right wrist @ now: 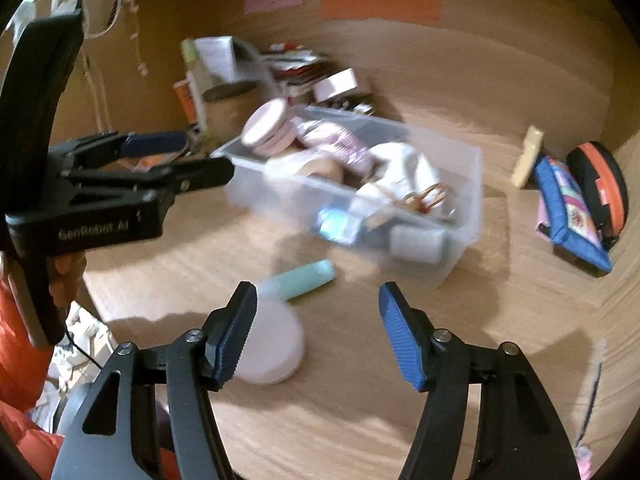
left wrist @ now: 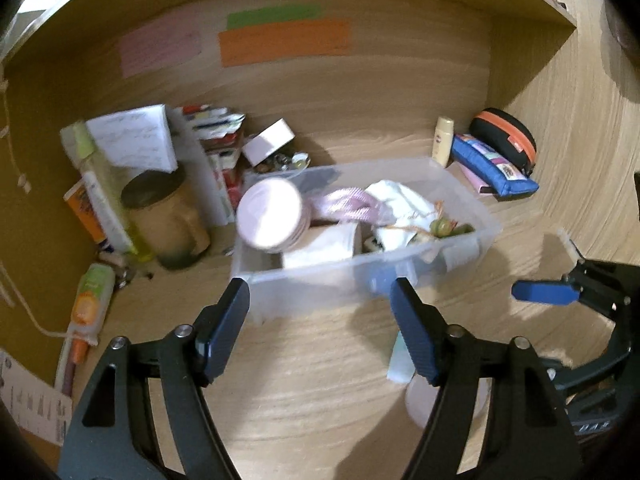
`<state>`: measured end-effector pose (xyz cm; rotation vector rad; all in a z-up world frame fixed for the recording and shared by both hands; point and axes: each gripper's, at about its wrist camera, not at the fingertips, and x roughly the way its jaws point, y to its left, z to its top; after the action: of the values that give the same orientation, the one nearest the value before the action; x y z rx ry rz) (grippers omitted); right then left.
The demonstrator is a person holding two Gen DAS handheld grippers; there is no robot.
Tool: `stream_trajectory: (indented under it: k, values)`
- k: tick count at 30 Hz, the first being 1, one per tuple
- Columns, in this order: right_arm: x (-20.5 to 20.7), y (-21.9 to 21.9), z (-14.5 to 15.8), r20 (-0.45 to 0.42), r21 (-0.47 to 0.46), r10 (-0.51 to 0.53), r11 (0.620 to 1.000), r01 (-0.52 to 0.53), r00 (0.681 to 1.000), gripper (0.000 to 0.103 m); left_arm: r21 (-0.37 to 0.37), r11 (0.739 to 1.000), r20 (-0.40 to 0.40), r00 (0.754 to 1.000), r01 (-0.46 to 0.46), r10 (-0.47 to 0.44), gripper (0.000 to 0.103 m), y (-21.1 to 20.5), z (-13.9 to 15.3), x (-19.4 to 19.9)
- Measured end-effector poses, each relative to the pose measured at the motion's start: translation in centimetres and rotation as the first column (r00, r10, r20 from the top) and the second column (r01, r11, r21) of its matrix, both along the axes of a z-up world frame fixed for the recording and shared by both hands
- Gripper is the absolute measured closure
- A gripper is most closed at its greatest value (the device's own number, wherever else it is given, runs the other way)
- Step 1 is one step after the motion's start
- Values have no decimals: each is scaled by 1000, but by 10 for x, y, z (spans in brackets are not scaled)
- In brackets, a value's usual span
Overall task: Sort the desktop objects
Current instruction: 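Grasp the white round lid container with the right tool while the left tool grasps the mint-green tube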
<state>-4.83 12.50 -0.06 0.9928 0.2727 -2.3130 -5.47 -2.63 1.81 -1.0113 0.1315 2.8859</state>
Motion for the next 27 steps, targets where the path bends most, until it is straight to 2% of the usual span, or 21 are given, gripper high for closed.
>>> stream_trajectory:
  k: [8, 10, 14, 17, 27]
  values:
    - [11, -31, -38, 92, 28, 53, 998, -56, 994, 43, 2, 999, 43, 998, -45, 45, 31, -23, -17, 20]
    - [13, -35, -42, 84, 32, 51, 998, -53, 995, 40, 6, 999, 62, 997, -49, 48, 31, -25, -23, 22]
    - [12, -41, -53, 92, 65, 43, 997, -49, 995, 39, 13, 999, 94, 995, -39, 38, 31, -24, -34, 22]
    - [8, -39, -60, 124, 60, 42, 997, -50, 991, 40, 16, 1000, 119, 993, -20, 18, 31, -18, -43, 18]
    - [2, -2, -58, 113, 47, -42, 998, 37, 993, 40, 34, 997, 214, 974, 69, -75, 31, 16, -69, -4]
